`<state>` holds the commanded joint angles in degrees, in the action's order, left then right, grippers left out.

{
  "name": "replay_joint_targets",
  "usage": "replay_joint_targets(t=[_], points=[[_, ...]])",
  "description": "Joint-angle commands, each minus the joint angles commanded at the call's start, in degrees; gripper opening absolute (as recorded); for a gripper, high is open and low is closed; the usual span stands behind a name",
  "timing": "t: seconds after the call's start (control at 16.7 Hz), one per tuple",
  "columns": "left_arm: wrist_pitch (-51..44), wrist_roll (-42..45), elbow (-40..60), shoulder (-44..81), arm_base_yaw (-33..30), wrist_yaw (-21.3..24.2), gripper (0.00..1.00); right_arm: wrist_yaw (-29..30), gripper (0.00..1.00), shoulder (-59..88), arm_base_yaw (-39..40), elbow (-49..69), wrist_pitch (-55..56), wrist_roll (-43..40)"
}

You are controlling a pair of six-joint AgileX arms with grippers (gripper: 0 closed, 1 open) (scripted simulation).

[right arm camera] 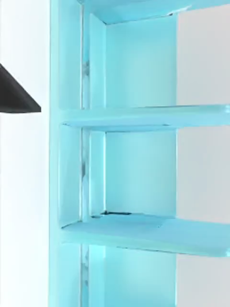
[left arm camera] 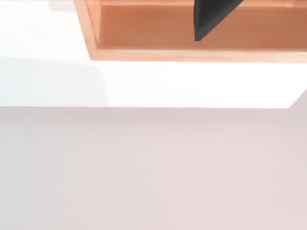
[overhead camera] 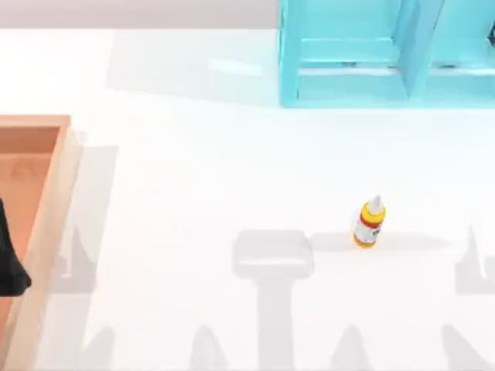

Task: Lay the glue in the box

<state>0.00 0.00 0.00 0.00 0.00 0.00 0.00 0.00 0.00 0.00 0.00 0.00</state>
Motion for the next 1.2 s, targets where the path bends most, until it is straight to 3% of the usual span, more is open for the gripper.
replay_joint_targets(t=[0.18,0.42,0.66,1.2], points=[[0.4,-0.1,0.5,0.3,-0.3,-0.5,1.00,0.0,1.00,0.0,0.0,0.0,0.0,0.0],[5.4,-1.7,6.8,6.6,-5.0,-6.8,1.00,0.0,1.00,0.0,0.0,0.0,0.0,0.0],[13.5,-4.6,17.0,21.9,-15.2,-15.8,1.00,0.0,1.00,0.0,0.0,0.0,0.0,0.0],[28.4,-11.2,37.4,68.7,-40.0,-37.4,1.00,0.0,1.00,0.0,0.0,0.0,0.0,0.0]])
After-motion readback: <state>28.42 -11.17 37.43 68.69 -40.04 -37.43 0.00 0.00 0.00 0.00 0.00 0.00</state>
